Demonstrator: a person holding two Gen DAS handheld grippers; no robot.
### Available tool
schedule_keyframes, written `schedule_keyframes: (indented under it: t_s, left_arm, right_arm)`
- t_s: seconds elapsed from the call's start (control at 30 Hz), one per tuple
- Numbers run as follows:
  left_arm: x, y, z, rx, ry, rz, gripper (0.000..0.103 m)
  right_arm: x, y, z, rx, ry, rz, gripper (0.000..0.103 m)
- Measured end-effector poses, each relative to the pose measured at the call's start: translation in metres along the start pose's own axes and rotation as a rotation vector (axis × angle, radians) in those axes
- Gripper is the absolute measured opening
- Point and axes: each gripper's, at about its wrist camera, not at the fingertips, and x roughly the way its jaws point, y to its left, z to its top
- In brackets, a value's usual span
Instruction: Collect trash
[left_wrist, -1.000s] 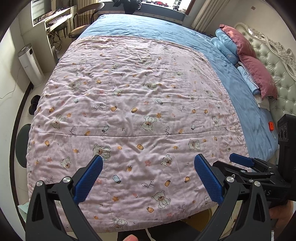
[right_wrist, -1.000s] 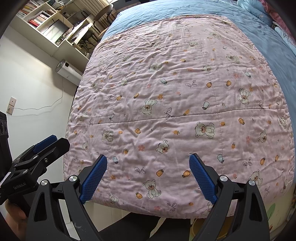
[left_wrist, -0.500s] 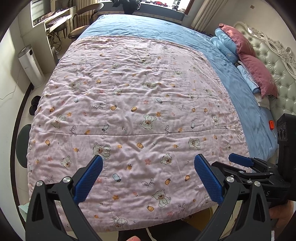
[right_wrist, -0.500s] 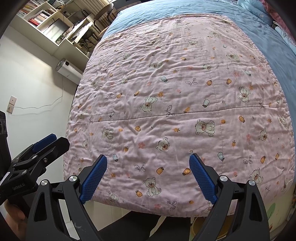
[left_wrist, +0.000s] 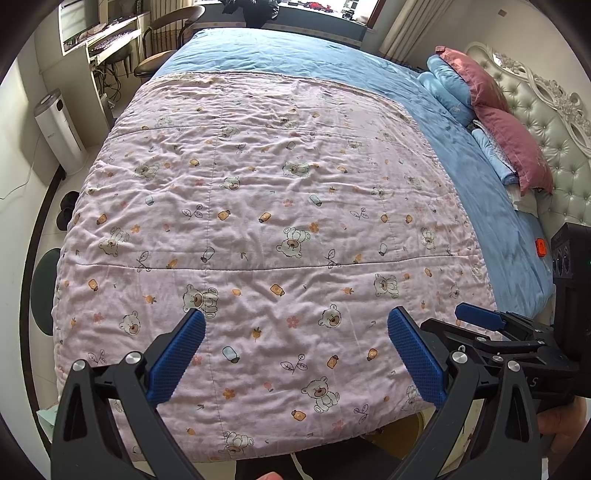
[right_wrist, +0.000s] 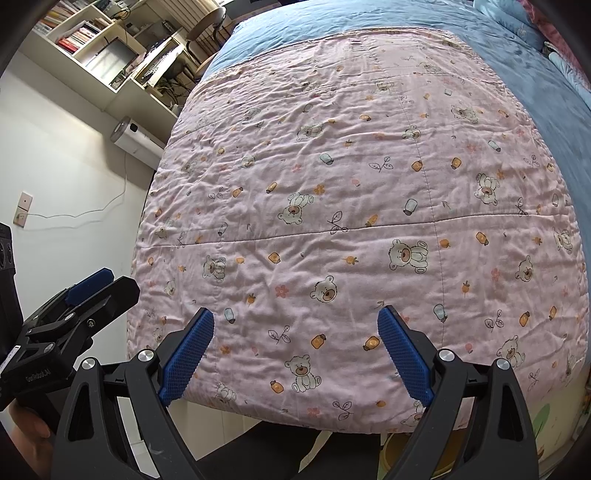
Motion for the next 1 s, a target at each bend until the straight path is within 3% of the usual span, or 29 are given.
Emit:
schedule_keyframes:
  t_s: [0.2,0.3,0.33,0.47,1.0]
  left_arm:
    - [0.001,-0.001,0.004,-0.034,0.001,0.005,0.099]
    - [0.002,-0.005,0.009,-0.018,0.001,0.137,0.099]
    - [0.001,-0.006,0.009,-0.006,-0.013,0.138,0.099]
    - [-0.003,-0.003,0.008,-0.019,-0.022,0.080,0.099]
    - [0.002,0.004,0.011,-0.044,0.013,0.031,0.099]
  right_arm:
    - [0.000,0.000,0.000,0.001,0.001,0.000,0.087]
    - [0.001,0.000,0.001,0.001,0.003,0.003,0.087]
    - [0.001,0.000,0.001,0.001,0.004,0.003,0.087]
    - [0.002,0.000,0.001,-0.001,0.009,0.004,0.087]
    - [0.002,-0.001,0.006,0.003,0.003,0.003,0.087]
